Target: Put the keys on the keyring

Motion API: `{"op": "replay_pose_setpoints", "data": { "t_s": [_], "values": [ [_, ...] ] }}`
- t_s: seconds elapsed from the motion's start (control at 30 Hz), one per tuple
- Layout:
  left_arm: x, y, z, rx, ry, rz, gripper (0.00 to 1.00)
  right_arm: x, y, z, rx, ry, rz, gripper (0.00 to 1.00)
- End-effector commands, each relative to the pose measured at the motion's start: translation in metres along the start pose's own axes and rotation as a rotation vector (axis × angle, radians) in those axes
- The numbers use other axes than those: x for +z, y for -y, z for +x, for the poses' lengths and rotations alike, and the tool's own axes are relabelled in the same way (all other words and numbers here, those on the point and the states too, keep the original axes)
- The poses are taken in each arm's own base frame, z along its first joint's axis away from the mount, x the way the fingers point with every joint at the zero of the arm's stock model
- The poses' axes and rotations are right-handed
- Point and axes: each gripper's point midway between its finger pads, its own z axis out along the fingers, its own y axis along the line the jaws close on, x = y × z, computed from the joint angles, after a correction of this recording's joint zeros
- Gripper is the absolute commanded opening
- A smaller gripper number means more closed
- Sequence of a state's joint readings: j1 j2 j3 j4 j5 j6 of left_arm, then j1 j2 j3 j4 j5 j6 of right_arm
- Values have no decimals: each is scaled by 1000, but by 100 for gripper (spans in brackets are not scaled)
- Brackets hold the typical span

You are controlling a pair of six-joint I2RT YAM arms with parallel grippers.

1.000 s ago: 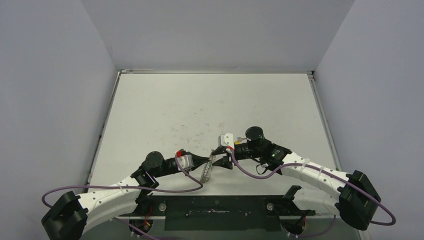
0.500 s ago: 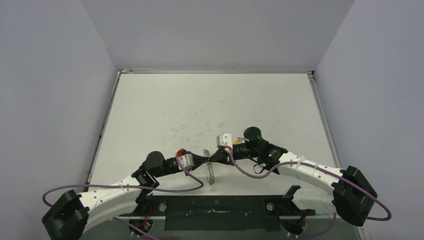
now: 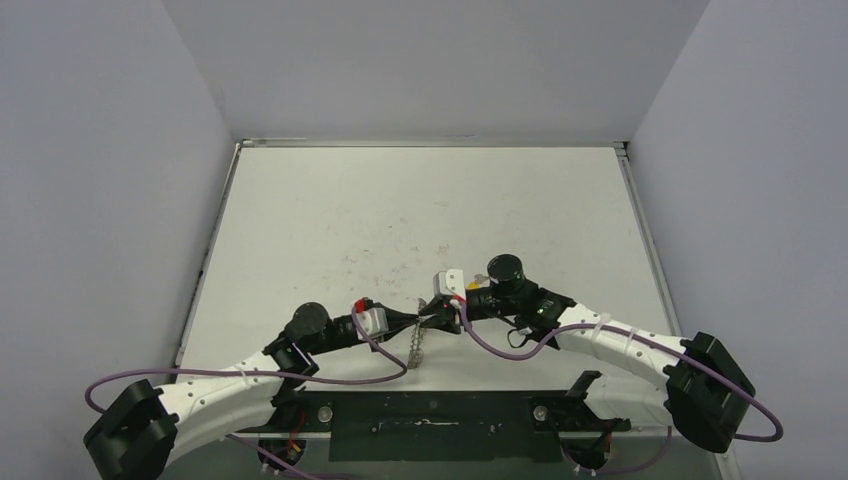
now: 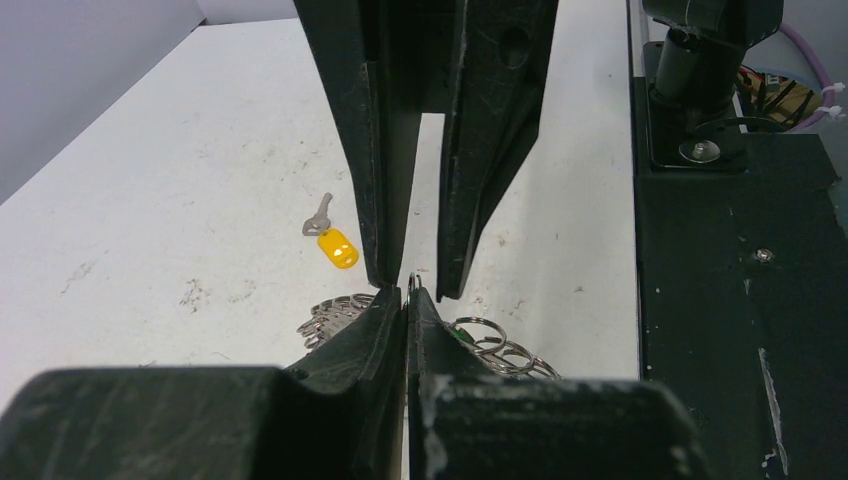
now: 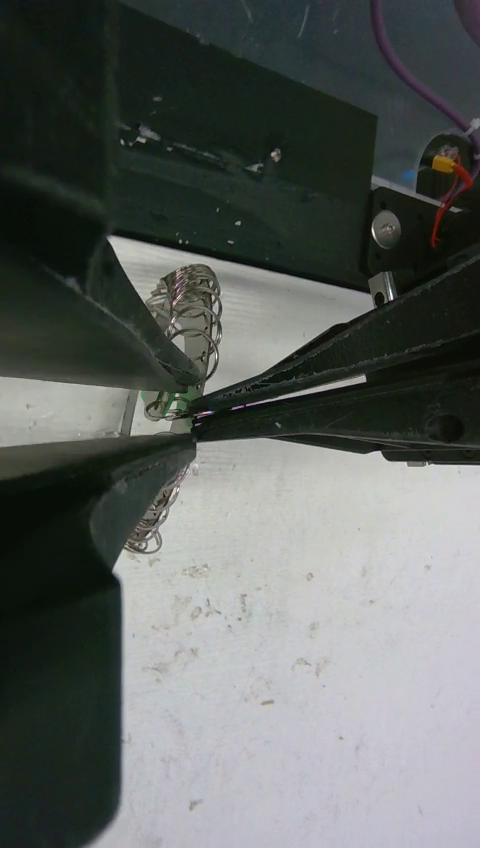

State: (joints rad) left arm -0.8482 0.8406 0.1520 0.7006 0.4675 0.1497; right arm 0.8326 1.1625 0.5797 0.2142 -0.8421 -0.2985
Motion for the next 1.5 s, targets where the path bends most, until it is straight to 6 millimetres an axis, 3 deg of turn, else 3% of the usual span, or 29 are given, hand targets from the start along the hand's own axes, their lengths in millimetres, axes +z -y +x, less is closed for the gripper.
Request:
{"op": "replay_pose_setpoints", "data": {
  "t_s": [0.0, 0.17, 0.37, 0.67, 0.77, 0.97, 1.0, 1.07, 1.13, 1.27, 1.33, 1.47],
  "values": [
    [4, -3, -38, 53, 122, 1, 0, -3, 3, -16, -76, 52, 13, 33],
    [4, -3, -41, 59, 128, 3, 0, -4, 4, -14, -85, 72, 27, 38],
    [3, -2, -44, 63, 137, 5, 0, 0, 3, -15, -82, 101, 13, 21],
    [3, -1, -44, 59, 139, 10, 0, 1, 6, -25, -73, 141, 26, 22],
    [3, -1, -45, 61, 142, 9, 0, 2, 6, -19, -67, 118, 22, 0],
    [2, -2, -46, 63, 147, 4, 0, 0, 6, -13, -65, 89, 26, 0],
    [2, -2, -46, 64, 149, 4, 0, 0, 7, -13, -63, 88, 30, 4],
    [2, -2, -46, 63, 149, 5, 0, -1, 8, -13, -64, 86, 40, 25],
    [2, -2, -46, 63, 147, 4, 0, -1, 8, -12, -67, 88, 46, 37],
    [2, -2, -46, 61, 148, 4, 0, -1, 8, -15, -69, 111, 51, 38],
    [2, -2, -45, 61, 147, 4, 0, 0, 8, -17, -71, 123, 48, 31],
    [1, -1, -47, 63, 151, 5, 0, 1, 8, -18, -67, 127, 42, 0]
  ]
}}
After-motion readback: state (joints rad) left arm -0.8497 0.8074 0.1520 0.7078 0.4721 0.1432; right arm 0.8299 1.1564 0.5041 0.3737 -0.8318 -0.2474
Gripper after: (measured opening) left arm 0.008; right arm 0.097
